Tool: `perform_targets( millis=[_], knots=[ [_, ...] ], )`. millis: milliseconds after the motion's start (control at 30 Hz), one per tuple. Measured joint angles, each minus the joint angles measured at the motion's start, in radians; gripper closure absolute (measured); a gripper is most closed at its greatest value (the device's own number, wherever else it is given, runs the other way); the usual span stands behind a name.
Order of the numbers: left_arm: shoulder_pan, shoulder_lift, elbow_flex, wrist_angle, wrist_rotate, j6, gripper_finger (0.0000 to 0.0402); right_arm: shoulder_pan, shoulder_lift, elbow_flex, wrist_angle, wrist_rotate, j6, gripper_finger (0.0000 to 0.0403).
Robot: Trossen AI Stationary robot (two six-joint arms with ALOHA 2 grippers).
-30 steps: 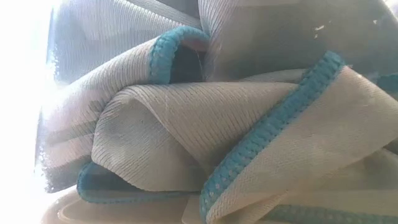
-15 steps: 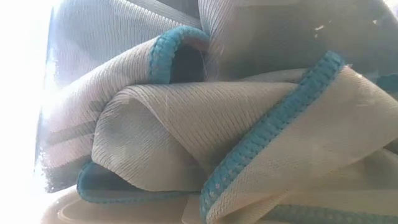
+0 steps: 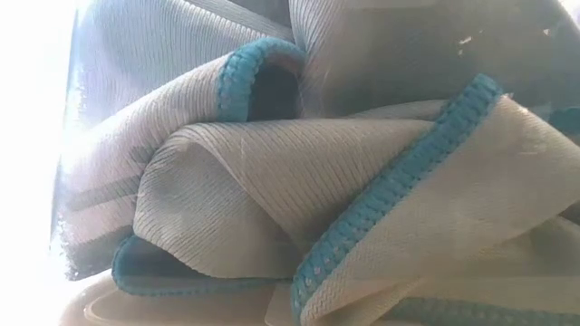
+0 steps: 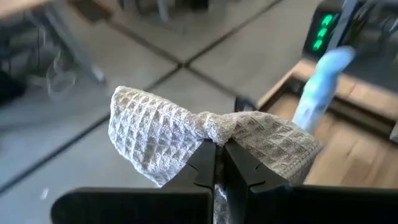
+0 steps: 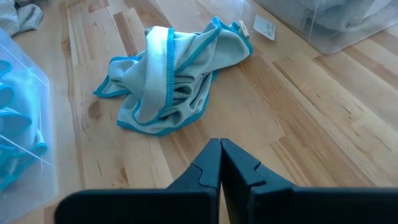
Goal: Sort microfiber towel by color & place in baskets
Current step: Put the top white towel into the top transparent bin
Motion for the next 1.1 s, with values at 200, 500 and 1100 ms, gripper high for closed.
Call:
perform_targets(
  millis=[200,500,1100],
  knots=[
    [0.032,0.081,0.000,-0.132,0.003,-0.104,0.0401,0.000,0.000,0.000,0.000,0.000,-0.001,0.0403],
    [0.087,0.272,-0.001,-0.131,0.160,-0.098,0.0401,0.000,0.000,0.000,0.000,0.000,0.002,0.0403],
    [0.128,0.494,-0.001,-0.120,0.250,-0.173,0.0391,0.000,0.000,0.000,-0.008,0.000,0.021,0.0403]
  ],
)
